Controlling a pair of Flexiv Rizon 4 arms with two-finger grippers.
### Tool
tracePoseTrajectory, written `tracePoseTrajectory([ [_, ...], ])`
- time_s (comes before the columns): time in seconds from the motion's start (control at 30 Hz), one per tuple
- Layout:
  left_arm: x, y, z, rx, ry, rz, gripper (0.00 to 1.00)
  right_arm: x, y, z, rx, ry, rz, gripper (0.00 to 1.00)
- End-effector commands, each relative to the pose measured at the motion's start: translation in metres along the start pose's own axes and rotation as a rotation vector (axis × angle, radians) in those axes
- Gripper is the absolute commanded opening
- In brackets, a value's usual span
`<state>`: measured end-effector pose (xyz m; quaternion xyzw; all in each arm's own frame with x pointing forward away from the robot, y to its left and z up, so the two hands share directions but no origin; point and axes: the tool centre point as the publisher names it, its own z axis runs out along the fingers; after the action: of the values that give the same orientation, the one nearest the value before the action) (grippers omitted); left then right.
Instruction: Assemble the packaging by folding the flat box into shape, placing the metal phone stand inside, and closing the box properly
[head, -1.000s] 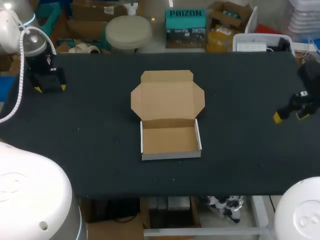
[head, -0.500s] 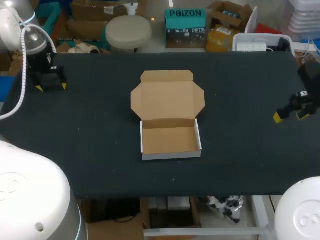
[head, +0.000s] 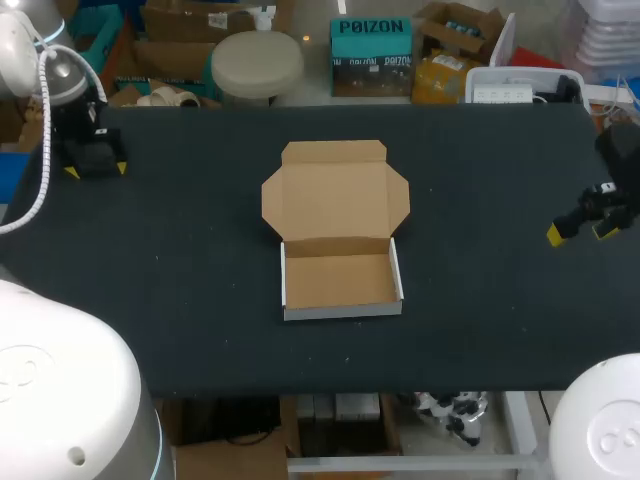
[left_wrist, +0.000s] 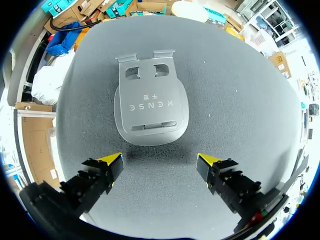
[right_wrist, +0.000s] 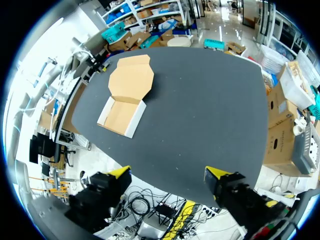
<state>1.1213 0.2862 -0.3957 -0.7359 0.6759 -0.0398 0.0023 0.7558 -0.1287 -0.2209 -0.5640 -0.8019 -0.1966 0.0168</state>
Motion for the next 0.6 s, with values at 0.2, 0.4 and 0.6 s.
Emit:
tracePoseTrajectory([
  [0.2, -0.001, -0.0071, 0.0026, -0.013, 0.0, 0.009, 1.0, 0.0007, 0.0001, -0.0022, 0.005, 0.0, 0.001, 1.0],
  [0.4, -0.0031, -0.0099, 0.0047, -0.016, -0.003, 0.012, 1.0, 0.0007, 0.0001, -0.0022, 0.005, 0.0, 0.001, 1.0],
  [0.6, -0.0044, -0.0131, 0.0037, -0.016, -0.01, 0.018, 1.0, 0.0007, 0.0001, -0.0022, 0.005, 0.0, 0.001, 1.0],
])
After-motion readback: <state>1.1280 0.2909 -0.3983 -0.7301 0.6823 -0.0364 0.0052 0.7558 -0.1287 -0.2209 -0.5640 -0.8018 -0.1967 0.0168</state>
